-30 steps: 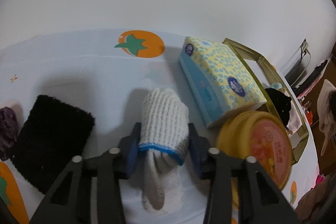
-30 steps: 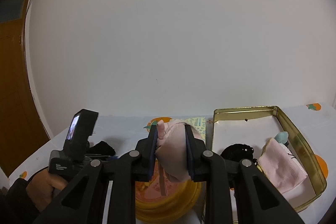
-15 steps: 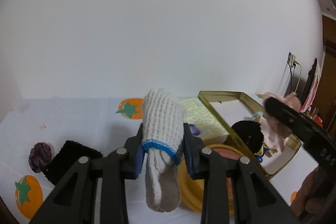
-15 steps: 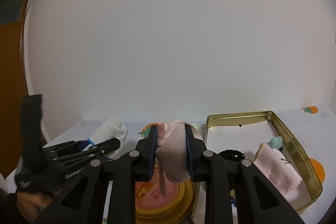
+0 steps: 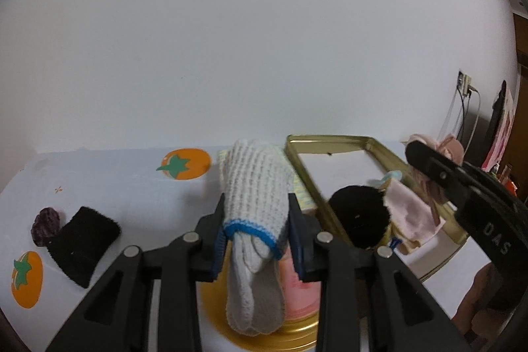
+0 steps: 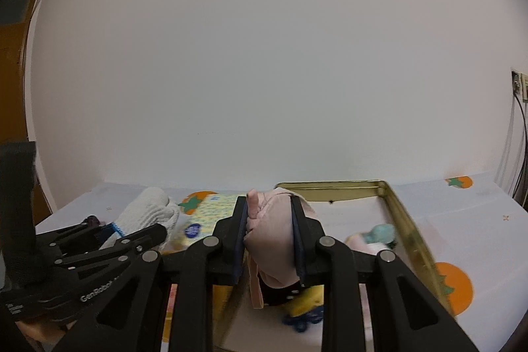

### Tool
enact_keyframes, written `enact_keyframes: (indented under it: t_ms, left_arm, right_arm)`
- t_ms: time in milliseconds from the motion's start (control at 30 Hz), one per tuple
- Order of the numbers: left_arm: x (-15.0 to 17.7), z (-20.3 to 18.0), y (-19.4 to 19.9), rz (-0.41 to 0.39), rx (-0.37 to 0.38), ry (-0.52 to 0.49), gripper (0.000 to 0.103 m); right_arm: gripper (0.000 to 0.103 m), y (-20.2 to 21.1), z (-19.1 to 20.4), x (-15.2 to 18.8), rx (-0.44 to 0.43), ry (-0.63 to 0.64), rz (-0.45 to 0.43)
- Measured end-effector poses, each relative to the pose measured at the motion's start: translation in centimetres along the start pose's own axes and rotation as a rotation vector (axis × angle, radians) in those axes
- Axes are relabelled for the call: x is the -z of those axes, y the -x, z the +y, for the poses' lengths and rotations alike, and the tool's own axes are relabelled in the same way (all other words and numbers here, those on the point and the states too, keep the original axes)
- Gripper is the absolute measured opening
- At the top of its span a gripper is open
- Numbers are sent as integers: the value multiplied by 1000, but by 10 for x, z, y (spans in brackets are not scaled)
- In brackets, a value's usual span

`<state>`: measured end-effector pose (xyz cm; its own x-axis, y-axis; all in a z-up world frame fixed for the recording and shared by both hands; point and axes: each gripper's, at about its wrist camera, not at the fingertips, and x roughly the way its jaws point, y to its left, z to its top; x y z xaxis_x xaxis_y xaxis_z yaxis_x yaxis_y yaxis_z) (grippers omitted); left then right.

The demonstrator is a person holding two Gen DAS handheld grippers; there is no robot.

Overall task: Organize soft objects
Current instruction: 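Carry the pink bundle with the right gripper while the left carries the white glove over the tray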

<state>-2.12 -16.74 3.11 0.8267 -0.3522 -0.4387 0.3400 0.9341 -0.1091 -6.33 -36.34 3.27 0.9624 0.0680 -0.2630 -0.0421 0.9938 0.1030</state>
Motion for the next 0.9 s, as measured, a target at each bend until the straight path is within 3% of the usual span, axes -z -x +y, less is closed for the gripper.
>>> enact_keyframes:
  t_ms: [533, 900]
  left_arm:
    - [-19, -79, -15, -17, 79, -60, 30]
    - [-21, -108, -36, 27, 112, -53, 30]
  right_arm:
    - [27, 5, -62, -8, 85, -17, -20]
    - [27, 6, -93, -16, 132, -51, -23]
